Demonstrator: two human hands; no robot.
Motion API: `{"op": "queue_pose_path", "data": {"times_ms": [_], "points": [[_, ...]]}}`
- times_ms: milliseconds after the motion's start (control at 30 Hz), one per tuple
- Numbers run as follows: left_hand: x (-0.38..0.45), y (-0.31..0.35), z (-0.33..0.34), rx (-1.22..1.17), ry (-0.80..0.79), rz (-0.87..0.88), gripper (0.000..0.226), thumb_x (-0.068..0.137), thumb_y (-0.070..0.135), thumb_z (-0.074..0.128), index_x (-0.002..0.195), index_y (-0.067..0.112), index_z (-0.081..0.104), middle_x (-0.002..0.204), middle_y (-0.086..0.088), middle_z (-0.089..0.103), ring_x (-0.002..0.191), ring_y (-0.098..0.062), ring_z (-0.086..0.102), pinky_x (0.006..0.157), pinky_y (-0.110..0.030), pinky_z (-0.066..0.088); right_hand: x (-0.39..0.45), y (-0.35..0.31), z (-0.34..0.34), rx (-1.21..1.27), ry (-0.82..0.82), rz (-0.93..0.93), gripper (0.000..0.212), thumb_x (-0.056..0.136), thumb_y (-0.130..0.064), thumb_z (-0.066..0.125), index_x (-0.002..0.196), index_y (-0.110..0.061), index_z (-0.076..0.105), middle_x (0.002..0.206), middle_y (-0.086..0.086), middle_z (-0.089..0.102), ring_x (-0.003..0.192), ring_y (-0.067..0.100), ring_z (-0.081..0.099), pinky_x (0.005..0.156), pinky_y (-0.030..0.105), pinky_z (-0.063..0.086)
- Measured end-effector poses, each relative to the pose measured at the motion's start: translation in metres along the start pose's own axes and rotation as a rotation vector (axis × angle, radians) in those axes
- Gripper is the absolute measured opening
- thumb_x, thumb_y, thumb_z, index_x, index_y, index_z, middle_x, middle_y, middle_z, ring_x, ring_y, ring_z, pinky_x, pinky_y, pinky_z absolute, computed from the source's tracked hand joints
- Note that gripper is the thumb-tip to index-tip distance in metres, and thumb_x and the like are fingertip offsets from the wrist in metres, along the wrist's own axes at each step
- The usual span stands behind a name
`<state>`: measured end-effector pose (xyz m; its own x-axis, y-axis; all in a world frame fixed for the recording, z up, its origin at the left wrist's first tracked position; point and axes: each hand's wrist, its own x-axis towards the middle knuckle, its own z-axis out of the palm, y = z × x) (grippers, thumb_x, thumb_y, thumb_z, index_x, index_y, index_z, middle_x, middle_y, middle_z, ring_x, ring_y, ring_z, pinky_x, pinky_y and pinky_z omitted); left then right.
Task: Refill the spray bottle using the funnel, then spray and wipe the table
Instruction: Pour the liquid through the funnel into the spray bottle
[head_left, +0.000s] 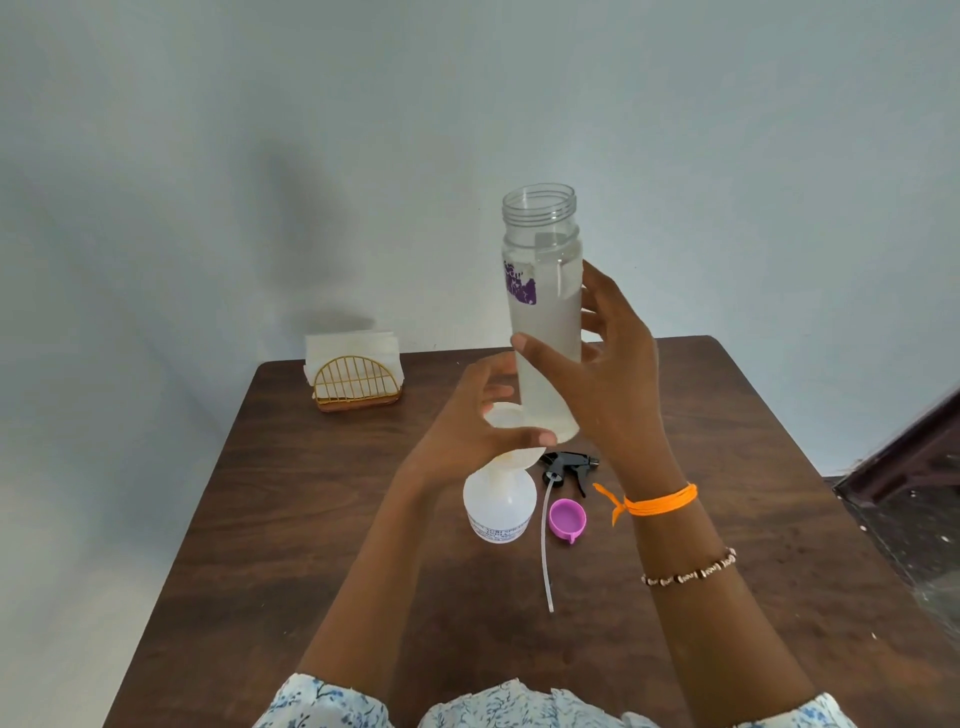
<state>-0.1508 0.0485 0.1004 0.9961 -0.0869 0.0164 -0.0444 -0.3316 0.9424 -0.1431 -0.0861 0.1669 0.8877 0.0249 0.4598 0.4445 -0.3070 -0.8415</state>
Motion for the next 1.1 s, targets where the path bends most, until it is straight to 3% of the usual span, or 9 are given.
{"op": "queue_pose_path", "data": {"times_ms": [100,200,267,333,533,667,800,967,1100], "points": [[-0.001,-0.008,-0.006,0.013,0.031,0.0,0.076,0.063,0.038,0.084,0.118,0.053,0.034,0.13,0.021,0.036,0.12,0.002,0.037,0.093,-0.016,0.028,-0.002,0.007,-0.01,-0.028,0.006,0.015,0.068,0.068,-0.03,0.078,0.129,-0.024,0.049,0.115,-0.005,0.062,0.101,0.01,0.059,0.08,0.026,0.052],[-0.002,-0.017,-0.006,0.074,0.042,-0.032,0.084,0.064,0.036,0.083,0.132,0.041,0.034,0.139,0.016,0.03,0.119,-0.001,0.031,0.094,-0.024,0.027,-0.006,0.015,-0.018,-0.048,0.005,0.037,0.064,0.067,-0.025,0.08,0.125,-0.026,0.052,0.112,-0.007,0.061,0.098,0.006,0.056,0.078,0.016,0.048],[-0.003,-0.024,-0.003,0.129,0.039,-0.059,0.089,0.063,0.037,0.083,0.134,0.04,0.031,0.144,0.013,0.025,0.122,-0.004,0.03,0.094,-0.025,0.028,-0.01,0.022,-0.021,-0.084,-0.006,0.044,0.062,0.065,-0.022,0.081,0.121,-0.026,0.055,0.111,-0.008,0.06,0.098,0.007,0.055,0.073,0.005,0.042],[-0.005,-0.032,0.002,0.163,0.025,-0.074,0.096,0.062,0.037,0.084,0.137,0.039,0.025,0.147,0.01,0.02,0.127,-0.008,0.027,0.098,-0.027,0.028,-0.014,0.029,-0.023,-0.113,-0.016,0.064,0.062,0.062,-0.018,0.082,0.117,-0.027,0.056,0.107,-0.007,0.059,0.096,0.011,0.055,0.069,0.003,0.04],[-0.011,-0.045,0.009,0.13,0.032,-0.107,0.107,0.061,0.035,0.085,0.142,0.035,0.016,0.149,0.006,0.015,0.134,-0.013,0.024,0.109,-0.036,0.03,-0.031,0.055,-0.025,-0.205,-0.053,0.09,0.063,0.059,-0.009,0.082,0.116,-0.023,0.059,0.102,-0.005,0.055,0.098,0.021,0.053,0.078,0.028,0.042],[-0.01,-0.053,0.014,0.103,0.058,-0.13,0.108,0.059,0.037,0.086,0.142,0.035,0.016,0.149,0.006,0.016,0.133,-0.011,0.025,0.106,-0.031,0.031,-0.042,0.07,-0.024,-0.247,-0.068,0.125,0.063,0.058,-0.005,0.081,0.116,-0.022,0.061,0.101,-0.004,0.054,0.1,0.022,0.051,0.078,0.029,0.04],[-0.01,-0.061,0.022,0.052,0.079,-0.159,0.109,0.05,0.054,0.081,0.139,0.038,0.02,0.145,0.007,0.022,0.132,-0.014,0.03,0.105,-0.04,0.039,-0.05,0.078,-0.022,-0.283,-0.082,0.135,0.062,0.057,-0.004,0.08,0.113,-0.021,0.062,0.098,-0.009,0.05,0.098,0.02,0.048,0.077,0.029,0.039],[-0.01,-0.066,0.027,0.026,0.114,-0.183,0.097,0.069,0.042,0.077,0.142,0.036,0.014,0.149,0.006,0.023,0.132,-0.014,0.032,0.104,-0.035,0.037,-0.058,0.085,-0.02,-0.3,-0.089,0.154,0.063,0.056,-0.003,0.082,0.113,-0.021,0.062,0.098,-0.009,0.051,0.097,0.013,0.042,0.075,0.024,0.036],[-0.012,-0.068,0.028,-0.019,0.159,-0.194,0.093,0.071,0.039,0.076,0.142,0.036,0.016,0.147,0.007,0.027,0.128,-0.011,0.034,0.099,-0.03,0.038,-0.062,0.089,-0.019,-0.337,-0.086,0.155,0.063,0.058,-0.003,0.082,0.114,-0.023,0.061,0.098,-0.007,0.049,0.095,0.01,0.038,0.074,0.021,0.036]]}}
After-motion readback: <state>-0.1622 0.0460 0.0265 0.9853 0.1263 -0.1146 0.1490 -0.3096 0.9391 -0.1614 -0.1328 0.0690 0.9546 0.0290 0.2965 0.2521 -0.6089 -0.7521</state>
